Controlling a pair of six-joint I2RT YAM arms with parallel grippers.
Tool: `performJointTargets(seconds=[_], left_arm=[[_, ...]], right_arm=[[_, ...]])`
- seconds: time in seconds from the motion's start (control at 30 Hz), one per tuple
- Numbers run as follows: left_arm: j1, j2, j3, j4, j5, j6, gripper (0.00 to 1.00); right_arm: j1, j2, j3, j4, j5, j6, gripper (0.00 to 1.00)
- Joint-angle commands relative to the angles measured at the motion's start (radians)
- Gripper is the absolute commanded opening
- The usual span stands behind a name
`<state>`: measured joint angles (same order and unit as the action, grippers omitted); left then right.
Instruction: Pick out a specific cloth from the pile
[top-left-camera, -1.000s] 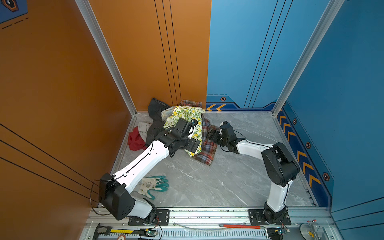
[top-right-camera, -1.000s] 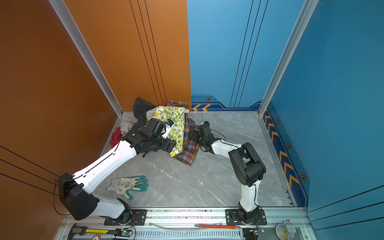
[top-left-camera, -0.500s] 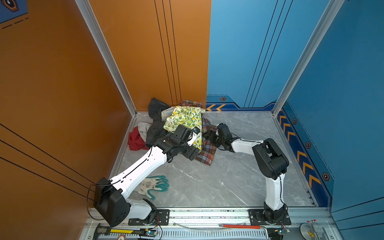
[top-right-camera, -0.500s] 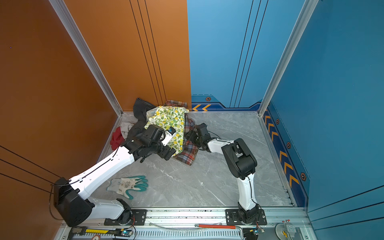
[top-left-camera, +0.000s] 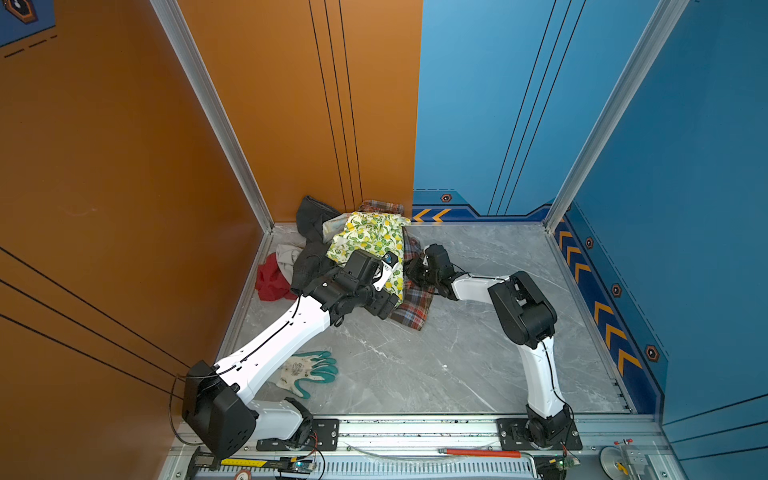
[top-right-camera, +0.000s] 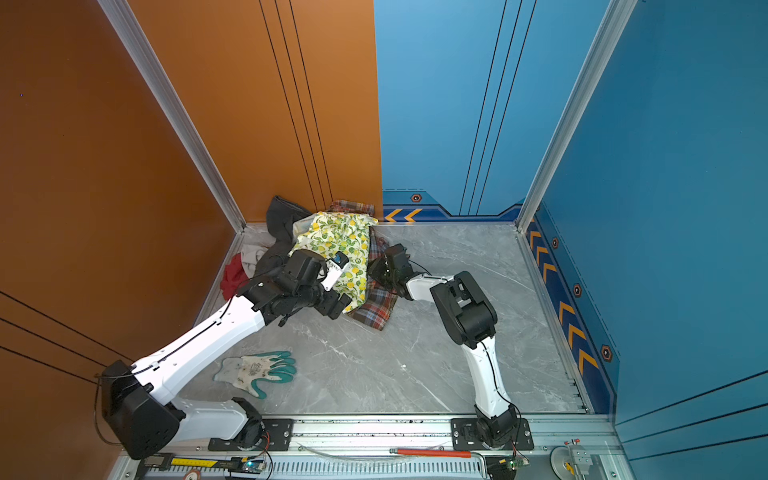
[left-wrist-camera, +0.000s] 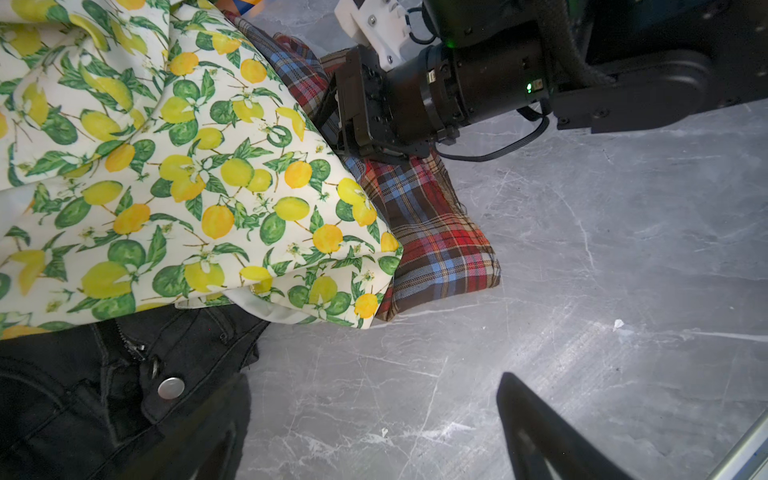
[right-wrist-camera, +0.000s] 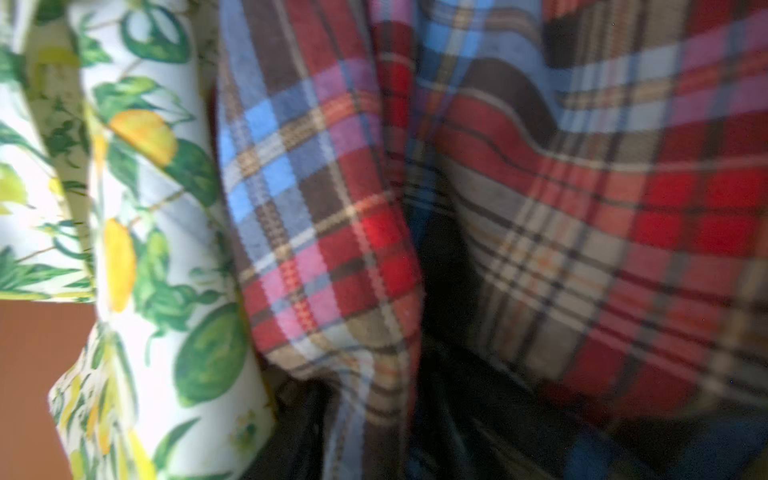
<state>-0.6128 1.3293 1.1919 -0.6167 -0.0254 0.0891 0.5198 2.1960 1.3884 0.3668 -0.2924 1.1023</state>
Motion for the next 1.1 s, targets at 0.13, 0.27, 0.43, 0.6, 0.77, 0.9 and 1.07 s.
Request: performJointTargets(seconds=[0.13, 0.27, 0.43, 0.6, 0.77, 0.9, 1.07], left_arm=[[0.041, -0.02, -0.014, 0.023, 0.018, -0.049, 0.93], [0.055, -0.027, -0.018, 0.036, 0.001, -0.069, 0.93], [0.12, -0.036, -0.011, 0.057, 0.088, -0.136, 0.93], [0.189, -0.054, -0.019, 0.084, 0.073, -0.183, 0.93], [0.284, -0.085, -0.04, 0.137, 0.079, -0.262, 0.93], [0.357, -0.113, -0.071, 0.193, 0.103, -0.319, 0.93], [0.408, -0.116, -0.08, 0.215, 0.131, -0.348, 0.92]], right_arm=[[0.023, -0.025, 0.153, -0.02, 0.026, -0.072, 0.03], [0.033, -0.047, 0.241, -0.13, 0.063, -0.138, 0.0], [0.053, -0.097, 0.358, -0.338, 0.159, -0.288, 0.0], [0.063, -0.115, 0.504, -0.509, 0.244, -0.418, 0.0], [0.063, -0.109, 0.658, -0.619, 0.3, -0.5, 0.0], [0.063, -0.083, 0.819, -0.705, 0.326, -0.575, 0.0], [0.056, -0.064, 0.969, -0.721, 0.342, -0.628, 0.0]])
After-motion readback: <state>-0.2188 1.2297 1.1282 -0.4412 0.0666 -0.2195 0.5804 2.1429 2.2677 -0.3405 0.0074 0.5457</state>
